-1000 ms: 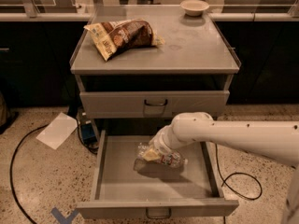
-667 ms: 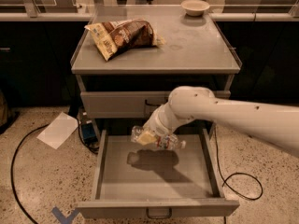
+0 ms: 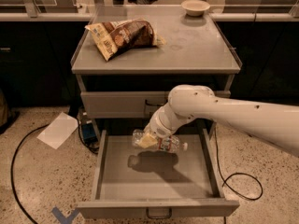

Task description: Pick water bottle from middle drawer and place on counter

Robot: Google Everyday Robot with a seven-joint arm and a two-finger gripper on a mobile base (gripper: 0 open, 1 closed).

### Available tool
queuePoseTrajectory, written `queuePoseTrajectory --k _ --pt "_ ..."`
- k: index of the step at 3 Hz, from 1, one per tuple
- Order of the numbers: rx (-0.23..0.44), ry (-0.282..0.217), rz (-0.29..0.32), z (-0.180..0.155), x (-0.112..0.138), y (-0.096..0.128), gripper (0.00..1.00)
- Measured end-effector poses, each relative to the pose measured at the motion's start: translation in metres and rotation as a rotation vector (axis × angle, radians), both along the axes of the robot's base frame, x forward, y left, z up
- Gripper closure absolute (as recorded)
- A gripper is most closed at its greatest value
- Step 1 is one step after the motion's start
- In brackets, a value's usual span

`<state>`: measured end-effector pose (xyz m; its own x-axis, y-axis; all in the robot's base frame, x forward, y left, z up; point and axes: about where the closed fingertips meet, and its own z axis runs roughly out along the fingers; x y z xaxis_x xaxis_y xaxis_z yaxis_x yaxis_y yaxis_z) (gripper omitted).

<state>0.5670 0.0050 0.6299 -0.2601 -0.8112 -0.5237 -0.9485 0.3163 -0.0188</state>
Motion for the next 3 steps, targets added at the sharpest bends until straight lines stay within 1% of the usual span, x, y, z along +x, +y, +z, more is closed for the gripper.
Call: queuePoseTrajectory --k 1,2,3 --pt "-0.025 -0.008 -0.008 0.033 0.010 -0.009 1.00" --pt "0.041 -0.005 -0.005 0.085 0.020 -0.023 1.00" --pt "0.182 -0.044 0.020 0.160 0.030 -0.050 1.00"
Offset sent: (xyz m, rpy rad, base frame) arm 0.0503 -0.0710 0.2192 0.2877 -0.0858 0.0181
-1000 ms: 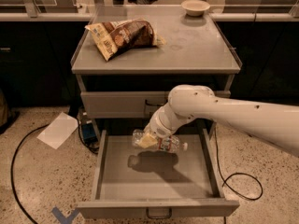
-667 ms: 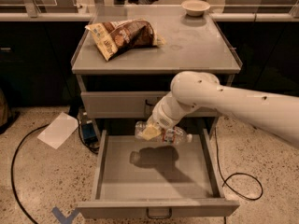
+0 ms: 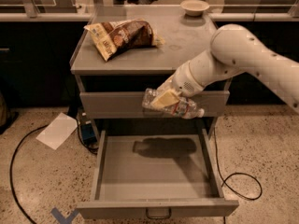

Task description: Pick water bottle from middle drawer and place on counter

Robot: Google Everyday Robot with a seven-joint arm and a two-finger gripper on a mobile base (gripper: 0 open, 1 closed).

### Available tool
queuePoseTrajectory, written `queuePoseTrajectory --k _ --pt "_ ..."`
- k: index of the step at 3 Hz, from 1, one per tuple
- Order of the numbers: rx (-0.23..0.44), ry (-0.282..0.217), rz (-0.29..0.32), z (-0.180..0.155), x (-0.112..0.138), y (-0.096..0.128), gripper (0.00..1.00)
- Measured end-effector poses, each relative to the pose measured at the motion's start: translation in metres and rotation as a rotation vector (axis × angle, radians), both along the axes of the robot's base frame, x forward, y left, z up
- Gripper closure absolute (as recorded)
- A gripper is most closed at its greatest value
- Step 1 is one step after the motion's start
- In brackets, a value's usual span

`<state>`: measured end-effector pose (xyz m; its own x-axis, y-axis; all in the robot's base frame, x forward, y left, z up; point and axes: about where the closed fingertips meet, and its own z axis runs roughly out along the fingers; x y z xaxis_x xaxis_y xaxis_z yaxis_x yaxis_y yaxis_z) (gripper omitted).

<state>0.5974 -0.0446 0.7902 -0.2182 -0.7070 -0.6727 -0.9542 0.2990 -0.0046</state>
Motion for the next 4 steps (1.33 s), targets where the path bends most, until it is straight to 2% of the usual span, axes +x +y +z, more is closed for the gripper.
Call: queuePoseTrajectory --k 1,2,3,4 --pt "0.102 -0.048 0.031 0.067 0.010 -0.021 1.00" --pt "0.125 -0.094 0.024 0.096 0.019 -0.025 1.00" --pt "0.125 -0.094 0.024 0.096 0.019 -0.025 1.00" --pt "0.083 -0.123 0.047 0.115 0.030 -0.021 1.00"
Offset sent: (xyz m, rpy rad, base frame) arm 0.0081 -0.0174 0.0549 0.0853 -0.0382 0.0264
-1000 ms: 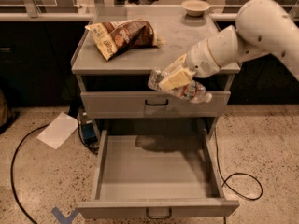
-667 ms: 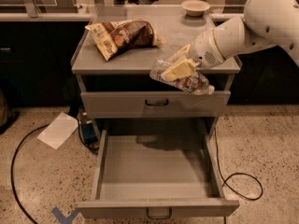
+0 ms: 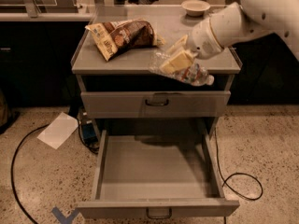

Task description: Pick water bottle from middle drawer and place on counter

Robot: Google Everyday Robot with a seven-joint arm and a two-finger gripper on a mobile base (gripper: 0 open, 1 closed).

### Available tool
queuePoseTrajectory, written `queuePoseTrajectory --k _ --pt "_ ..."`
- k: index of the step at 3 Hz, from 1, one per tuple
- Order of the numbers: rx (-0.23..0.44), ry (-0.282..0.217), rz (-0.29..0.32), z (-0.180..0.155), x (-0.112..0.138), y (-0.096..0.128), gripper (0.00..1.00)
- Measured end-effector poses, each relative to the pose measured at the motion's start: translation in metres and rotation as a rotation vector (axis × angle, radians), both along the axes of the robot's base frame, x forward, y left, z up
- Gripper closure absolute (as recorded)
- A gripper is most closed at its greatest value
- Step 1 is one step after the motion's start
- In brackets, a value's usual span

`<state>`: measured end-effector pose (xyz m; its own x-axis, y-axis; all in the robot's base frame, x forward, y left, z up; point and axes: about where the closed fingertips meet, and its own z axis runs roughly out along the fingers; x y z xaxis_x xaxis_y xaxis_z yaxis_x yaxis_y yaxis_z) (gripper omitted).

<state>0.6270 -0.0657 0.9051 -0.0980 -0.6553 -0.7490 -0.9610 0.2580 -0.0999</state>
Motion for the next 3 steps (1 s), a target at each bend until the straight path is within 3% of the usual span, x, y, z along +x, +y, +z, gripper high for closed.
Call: queuePoseTrajectory --k 1,2,3 --pt "-0.102 -0.072 0.033 0.044 0.027 0.006 1.00" --pt "-0.160 -0.142 0.041 0.078 0.056 0.008 1.00" --pt "-0.118 -0.188 -0.002 0.097 0.088 0.000 1.00"
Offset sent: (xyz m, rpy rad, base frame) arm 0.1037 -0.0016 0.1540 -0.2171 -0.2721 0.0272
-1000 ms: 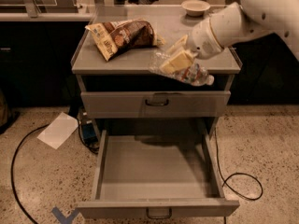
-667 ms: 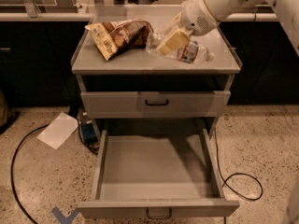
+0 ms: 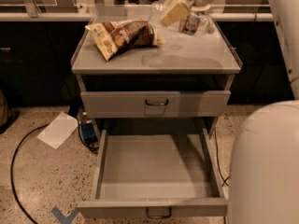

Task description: Pick water bottle from middle drawer and place on counter

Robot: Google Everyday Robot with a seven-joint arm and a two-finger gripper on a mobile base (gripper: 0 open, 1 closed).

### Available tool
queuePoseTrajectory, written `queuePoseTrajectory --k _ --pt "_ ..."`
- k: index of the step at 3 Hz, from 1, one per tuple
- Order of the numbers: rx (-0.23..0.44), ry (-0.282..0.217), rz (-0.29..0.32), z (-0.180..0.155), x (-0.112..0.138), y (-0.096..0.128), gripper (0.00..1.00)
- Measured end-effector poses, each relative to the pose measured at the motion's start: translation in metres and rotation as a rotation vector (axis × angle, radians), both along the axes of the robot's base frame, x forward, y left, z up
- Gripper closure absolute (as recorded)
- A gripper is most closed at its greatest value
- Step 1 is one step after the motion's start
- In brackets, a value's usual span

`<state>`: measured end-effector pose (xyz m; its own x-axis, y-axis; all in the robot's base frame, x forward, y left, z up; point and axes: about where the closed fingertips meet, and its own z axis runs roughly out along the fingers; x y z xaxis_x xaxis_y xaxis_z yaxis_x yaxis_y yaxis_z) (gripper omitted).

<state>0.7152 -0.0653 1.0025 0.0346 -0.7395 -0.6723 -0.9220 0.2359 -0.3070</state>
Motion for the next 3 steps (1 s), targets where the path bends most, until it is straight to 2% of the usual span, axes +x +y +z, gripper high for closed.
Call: queuePoseTrajectory --k 1,2,3 --pt "0.025 -0.056 -0.120 -0.005 0.056 -0.024 1.00" --pt "0.038 -0.062 -0.182 -0.020 0.082 -0.038 1.00" --pt "0.040 -0.018 -0.198 -0.052 0.095 -0.043 1.00"
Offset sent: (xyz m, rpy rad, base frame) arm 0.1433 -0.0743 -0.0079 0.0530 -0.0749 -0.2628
